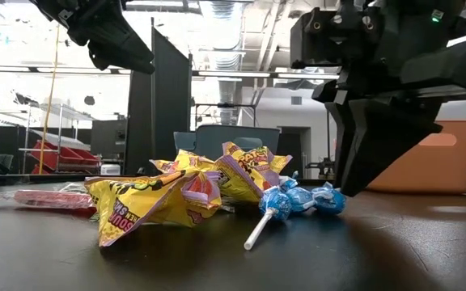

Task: Sort candy
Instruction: Put the blue candy into the orange bin

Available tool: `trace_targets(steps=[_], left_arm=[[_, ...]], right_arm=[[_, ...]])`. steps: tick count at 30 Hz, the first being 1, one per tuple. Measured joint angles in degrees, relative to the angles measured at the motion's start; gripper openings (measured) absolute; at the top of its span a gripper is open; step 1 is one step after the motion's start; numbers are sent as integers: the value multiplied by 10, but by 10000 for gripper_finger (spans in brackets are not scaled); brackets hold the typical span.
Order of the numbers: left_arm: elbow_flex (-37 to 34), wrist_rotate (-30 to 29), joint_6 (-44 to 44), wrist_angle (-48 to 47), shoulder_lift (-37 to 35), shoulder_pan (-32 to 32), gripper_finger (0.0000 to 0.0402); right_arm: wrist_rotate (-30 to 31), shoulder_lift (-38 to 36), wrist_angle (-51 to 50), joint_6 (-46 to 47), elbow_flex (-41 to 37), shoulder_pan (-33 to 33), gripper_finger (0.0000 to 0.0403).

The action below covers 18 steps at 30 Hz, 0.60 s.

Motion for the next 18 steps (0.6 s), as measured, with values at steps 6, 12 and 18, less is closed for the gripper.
trace_targets(steps=[6, 12, 18], left_arm=[[0, 0, 0, 0, 0, 0, 160], [0, 0, 0, 0, 0, 0, 160], [0, 0, -1, -1, 0, 0, 160]], right_arm=[[0, 0, -3, 0, 0, 0, 54], [0, 0, -3, 11, -7, 0, 13], [9, 9, -2, 12, -7, 4, 2]])
